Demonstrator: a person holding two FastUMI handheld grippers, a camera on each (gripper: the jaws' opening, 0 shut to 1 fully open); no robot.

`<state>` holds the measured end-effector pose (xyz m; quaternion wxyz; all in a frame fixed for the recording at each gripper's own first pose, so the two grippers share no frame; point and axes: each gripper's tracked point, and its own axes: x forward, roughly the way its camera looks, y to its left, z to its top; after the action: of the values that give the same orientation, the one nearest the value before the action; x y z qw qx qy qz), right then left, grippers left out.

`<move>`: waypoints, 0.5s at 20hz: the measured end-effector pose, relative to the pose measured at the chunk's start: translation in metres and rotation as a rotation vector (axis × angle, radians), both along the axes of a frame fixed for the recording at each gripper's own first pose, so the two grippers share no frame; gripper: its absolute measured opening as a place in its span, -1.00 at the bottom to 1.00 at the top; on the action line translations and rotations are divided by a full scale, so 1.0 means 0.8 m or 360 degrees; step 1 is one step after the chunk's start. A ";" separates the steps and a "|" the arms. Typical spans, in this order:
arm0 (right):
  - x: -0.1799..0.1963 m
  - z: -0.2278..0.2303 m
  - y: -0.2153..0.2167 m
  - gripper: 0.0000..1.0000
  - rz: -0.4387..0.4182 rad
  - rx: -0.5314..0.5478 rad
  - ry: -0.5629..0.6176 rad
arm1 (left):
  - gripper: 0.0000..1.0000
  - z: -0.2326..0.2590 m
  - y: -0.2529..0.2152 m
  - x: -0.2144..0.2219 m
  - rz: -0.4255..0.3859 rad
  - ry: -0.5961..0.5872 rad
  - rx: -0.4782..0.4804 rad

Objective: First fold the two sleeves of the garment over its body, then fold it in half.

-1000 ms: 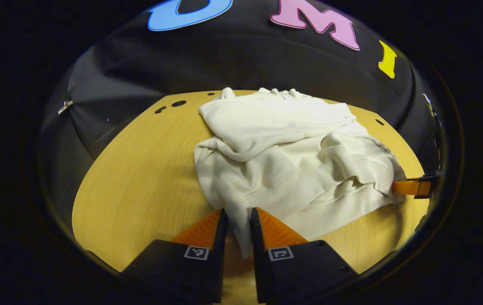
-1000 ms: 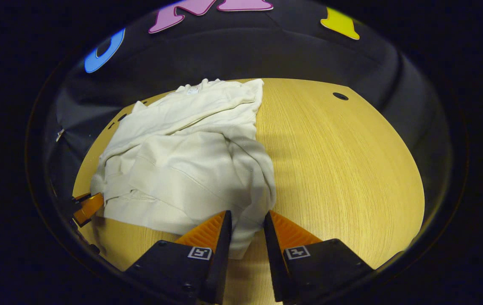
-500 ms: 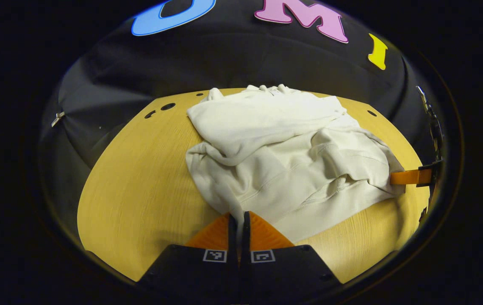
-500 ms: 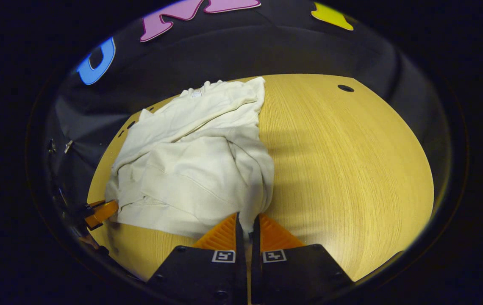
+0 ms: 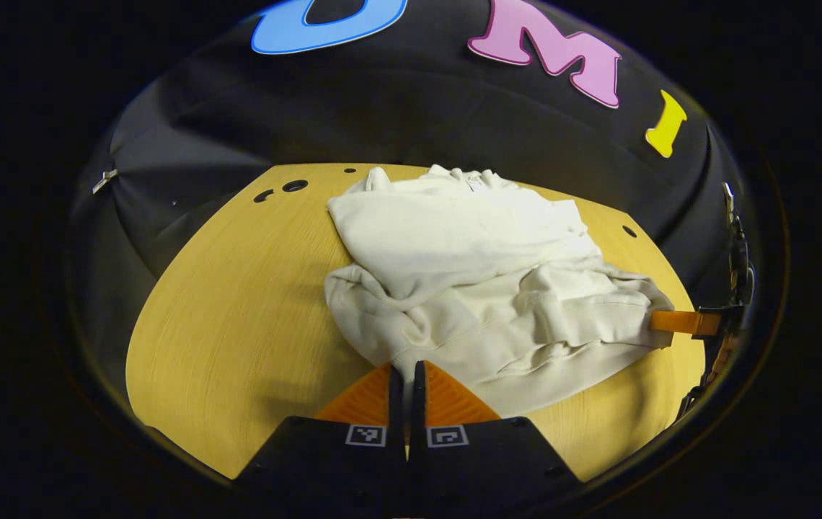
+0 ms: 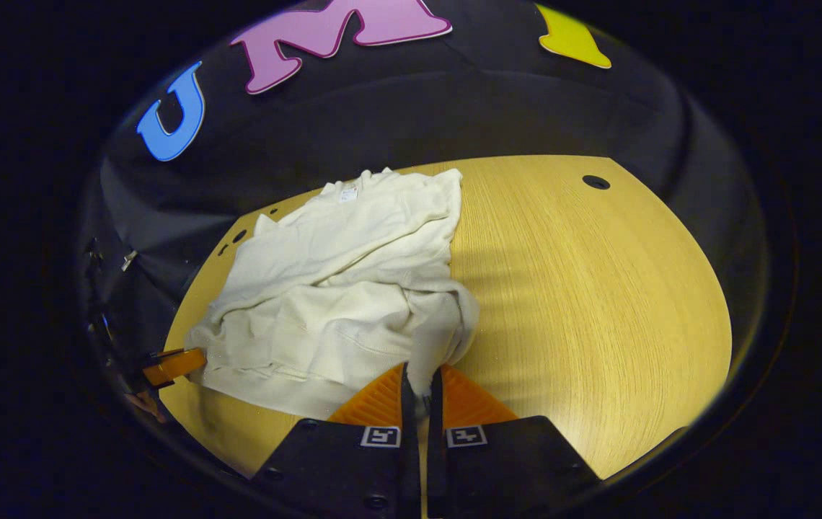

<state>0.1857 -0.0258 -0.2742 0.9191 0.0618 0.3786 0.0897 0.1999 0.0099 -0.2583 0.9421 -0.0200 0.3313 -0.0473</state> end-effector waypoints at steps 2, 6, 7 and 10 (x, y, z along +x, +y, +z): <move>0.018 0.017 0.006 -0.84 -0.0012 0.0040 -0.0031 | -0.88 0.018 -0.002 0.006 -0.0004 -0.0031 -0.0020; 0.059 0.051 0.009 -0.84 0.0029 0.0013 -0.0117 | -0.88 0.061 -0.011 0.037 -0.0015 -0.0088 -0.0059; 0.073 0.060 0.015 -0.84 0.0039 0.0012 -0.0139 | -0.88 0.073 -0.012 0.047 -0.0019 -0.0106 -0.0067; 0.114 0.089 0.028 -0.84 0.0063 0.0012 -0.0219 | -0.87 0.110 -0.017 0.083 -0.0031 -0.0179 -0.0085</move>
<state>0.2768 -0.0038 -0.2033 0.9408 0.0514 0.3152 0.1132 0.2663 -0.0038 -0.1707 0.9579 -0.0391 0.2765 -0.0664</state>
